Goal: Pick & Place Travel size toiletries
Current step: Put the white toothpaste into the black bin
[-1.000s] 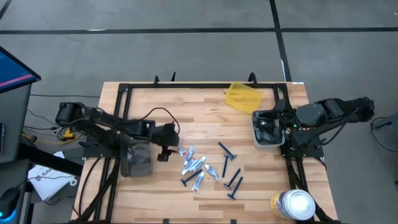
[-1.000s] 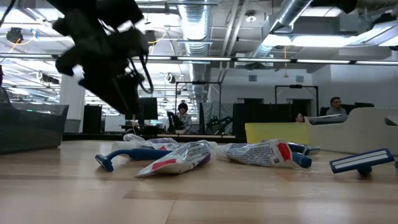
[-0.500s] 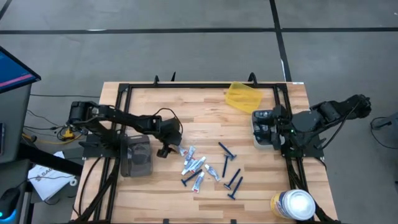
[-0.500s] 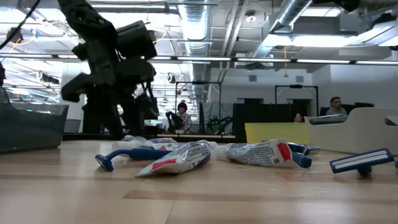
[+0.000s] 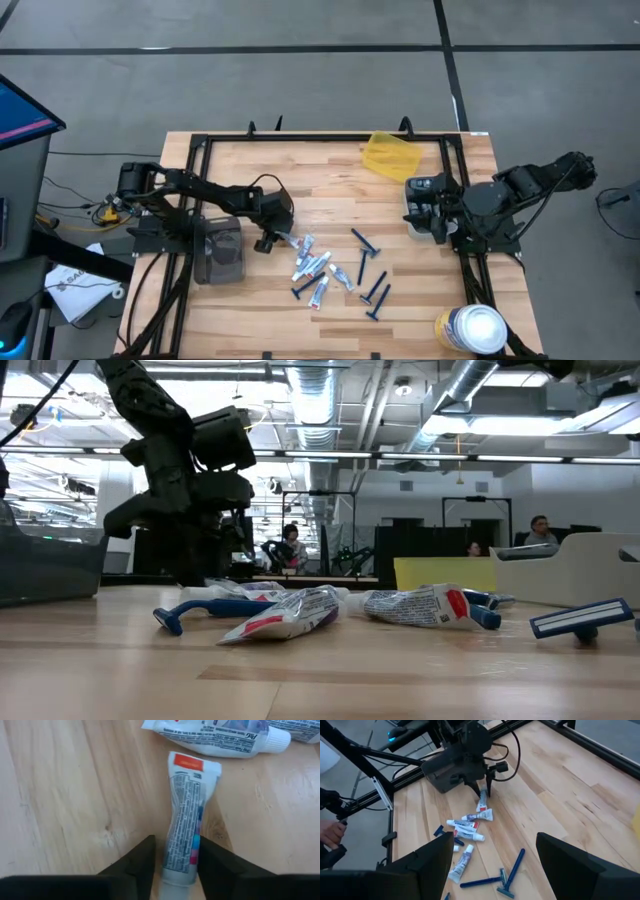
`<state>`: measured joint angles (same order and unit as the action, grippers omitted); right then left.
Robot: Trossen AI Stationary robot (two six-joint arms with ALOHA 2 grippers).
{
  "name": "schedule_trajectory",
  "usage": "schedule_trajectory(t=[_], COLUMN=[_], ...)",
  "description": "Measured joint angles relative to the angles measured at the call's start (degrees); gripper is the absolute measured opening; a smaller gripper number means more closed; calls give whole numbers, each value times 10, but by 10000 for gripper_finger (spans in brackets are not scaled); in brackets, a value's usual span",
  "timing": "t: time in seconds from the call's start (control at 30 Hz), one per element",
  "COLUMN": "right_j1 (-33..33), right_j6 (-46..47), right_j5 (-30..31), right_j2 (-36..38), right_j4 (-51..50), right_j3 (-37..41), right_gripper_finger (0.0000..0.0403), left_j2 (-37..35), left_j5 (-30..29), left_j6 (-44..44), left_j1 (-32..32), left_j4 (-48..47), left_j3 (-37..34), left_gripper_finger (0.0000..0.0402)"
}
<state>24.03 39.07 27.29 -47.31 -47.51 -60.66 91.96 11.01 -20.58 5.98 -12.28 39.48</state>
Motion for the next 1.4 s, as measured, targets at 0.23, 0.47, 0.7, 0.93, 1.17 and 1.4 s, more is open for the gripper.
schedule_trajectory(t=[0.23,0.47,0.7,0.93,1.17,1.4], right_j1=[0,0,0,0,0,0], right_j6=[0,-3,-5,-5,-6,-7], right_j5=[0,0,0,0,0,0], right_j2=[0,0,0,0,0,0], right_j4=[0,-1,-3,-4,-4,-4], right_j3=[0,0,0,0,0,0], right_gripper_finger=[276,276,276,276,276,276], left_j2=[0,-40,-189,-379,-521,-552], left_j5=[5,13,9,8,6,6], left_j6=[10,77,204,343,512,692], left_j1=[0,-2,-10,-39,-83,-146], left_j4=[-1,-8,-32,-168,-345,-453], left_j3=[0,-2,-1,-1,-1,-1], left_gripper_finger=[82,88,81,86,85,85])
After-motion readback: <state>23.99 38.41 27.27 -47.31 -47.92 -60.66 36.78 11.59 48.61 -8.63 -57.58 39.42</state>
